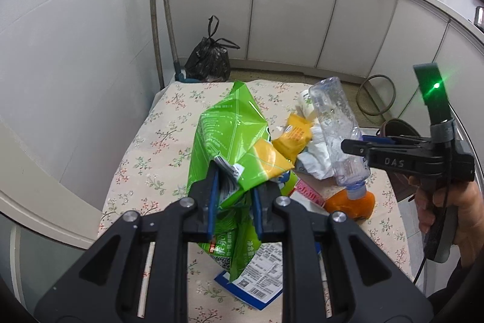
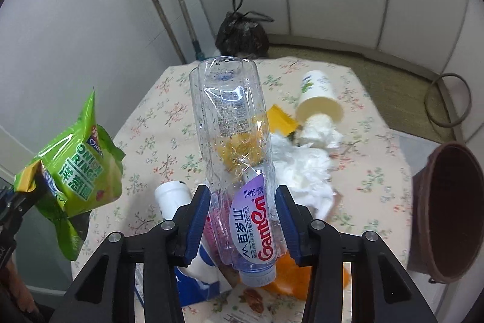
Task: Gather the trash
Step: 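Grasp the clear water bottle with the right tool while the left tool holds the green bag, then carry the green bag and bottle over the brown bucket and release both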
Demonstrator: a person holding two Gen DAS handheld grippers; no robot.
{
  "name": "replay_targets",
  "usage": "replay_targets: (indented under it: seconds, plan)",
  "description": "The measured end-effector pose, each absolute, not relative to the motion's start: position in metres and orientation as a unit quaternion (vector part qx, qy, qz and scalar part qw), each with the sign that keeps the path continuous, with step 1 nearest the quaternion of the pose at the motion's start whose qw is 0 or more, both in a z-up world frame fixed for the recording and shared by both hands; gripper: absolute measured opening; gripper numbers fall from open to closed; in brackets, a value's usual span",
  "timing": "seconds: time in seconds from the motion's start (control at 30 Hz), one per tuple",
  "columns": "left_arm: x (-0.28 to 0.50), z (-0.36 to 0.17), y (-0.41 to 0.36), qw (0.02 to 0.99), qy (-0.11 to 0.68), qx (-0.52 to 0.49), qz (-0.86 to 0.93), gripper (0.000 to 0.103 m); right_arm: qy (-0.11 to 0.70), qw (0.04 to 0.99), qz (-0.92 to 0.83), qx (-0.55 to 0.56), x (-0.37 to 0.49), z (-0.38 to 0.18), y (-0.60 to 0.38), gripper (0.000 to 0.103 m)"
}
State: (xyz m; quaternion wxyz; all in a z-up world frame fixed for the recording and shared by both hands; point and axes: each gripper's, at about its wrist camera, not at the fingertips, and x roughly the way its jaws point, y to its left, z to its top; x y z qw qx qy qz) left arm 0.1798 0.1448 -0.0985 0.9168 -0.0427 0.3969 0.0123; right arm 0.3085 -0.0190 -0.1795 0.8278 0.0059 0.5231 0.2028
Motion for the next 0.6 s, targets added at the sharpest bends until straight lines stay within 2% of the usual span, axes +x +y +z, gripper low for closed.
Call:
replay_targets:
  seconds: [0.33,0.6]
  plan:
    - [0.181,-0.081,0.102,0.927,0.368,-0.056,-0.045,0.021,0.477,0.864,0.153,0.044,0.281,-0.128,-0.109,0.046]
    - [0.188,-0.075,0.012,0.926,0.358,-0.026,-0.115,0.021,0.468,0.876,0.072,0.088,0.264,-0.121,-0.22,0.046]
